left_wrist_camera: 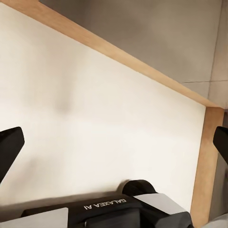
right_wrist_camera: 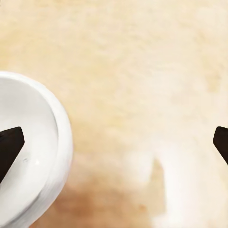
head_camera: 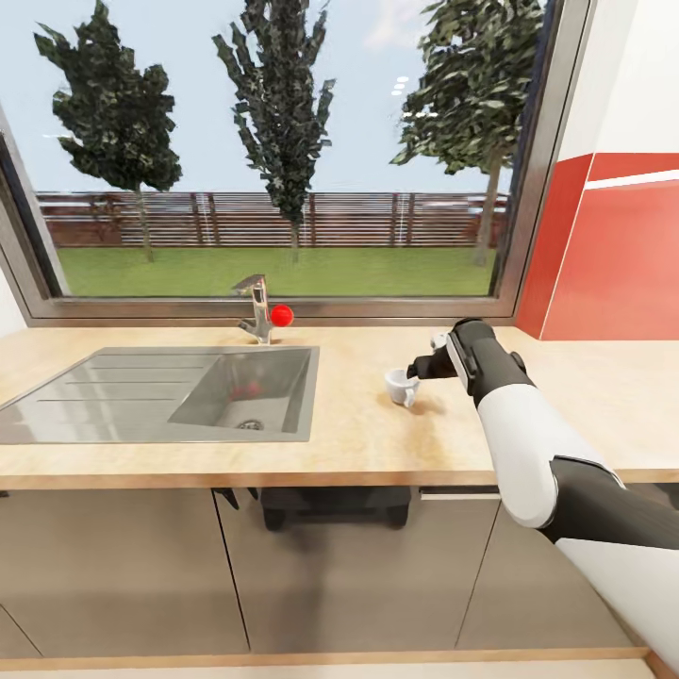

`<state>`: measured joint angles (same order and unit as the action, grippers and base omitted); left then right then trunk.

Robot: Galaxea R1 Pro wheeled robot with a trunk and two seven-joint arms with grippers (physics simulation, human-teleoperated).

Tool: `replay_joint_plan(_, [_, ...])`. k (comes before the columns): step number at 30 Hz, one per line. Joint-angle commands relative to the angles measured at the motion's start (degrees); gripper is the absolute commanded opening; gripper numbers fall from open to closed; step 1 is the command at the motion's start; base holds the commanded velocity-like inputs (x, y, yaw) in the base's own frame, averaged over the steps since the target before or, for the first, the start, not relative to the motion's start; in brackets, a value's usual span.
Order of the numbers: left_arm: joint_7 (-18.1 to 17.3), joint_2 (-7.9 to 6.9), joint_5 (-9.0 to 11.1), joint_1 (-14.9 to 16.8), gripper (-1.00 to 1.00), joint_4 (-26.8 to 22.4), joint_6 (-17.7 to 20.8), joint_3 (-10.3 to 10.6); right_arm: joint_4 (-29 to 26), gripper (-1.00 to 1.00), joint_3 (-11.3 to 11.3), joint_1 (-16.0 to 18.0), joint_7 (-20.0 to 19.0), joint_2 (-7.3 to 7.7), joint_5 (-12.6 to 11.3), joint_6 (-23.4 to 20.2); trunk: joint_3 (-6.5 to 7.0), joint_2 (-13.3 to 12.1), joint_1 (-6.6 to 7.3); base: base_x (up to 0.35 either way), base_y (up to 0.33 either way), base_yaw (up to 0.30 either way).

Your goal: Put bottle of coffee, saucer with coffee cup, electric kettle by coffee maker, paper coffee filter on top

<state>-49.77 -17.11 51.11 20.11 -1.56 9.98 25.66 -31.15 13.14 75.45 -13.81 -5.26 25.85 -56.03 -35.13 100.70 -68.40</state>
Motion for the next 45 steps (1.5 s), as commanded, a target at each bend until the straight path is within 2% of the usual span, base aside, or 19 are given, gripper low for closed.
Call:
replay_joint_plan(1, [-0.2, -0.03, 0.6, 0.0, 1.0, 0.0, 0.6, 0.4, -0.1, 1.0, 0.5, 0.0, -0.4, -0.09, 0.6, -0.1, -0.06, 0.0, 0.01, 0.0, 0.0, 0.0])
replay_joint_plan(45, [-0.2, -0.03, 0.6, 0.0, 1.0, 0.0, 0.6, 0.4, 2.1, 1.0, 0.5, 0.0, -0.4, -0.05, 0.4, -0.1, -0.06, 0.0, 0.01, 0.0, 0.0, 0.0])
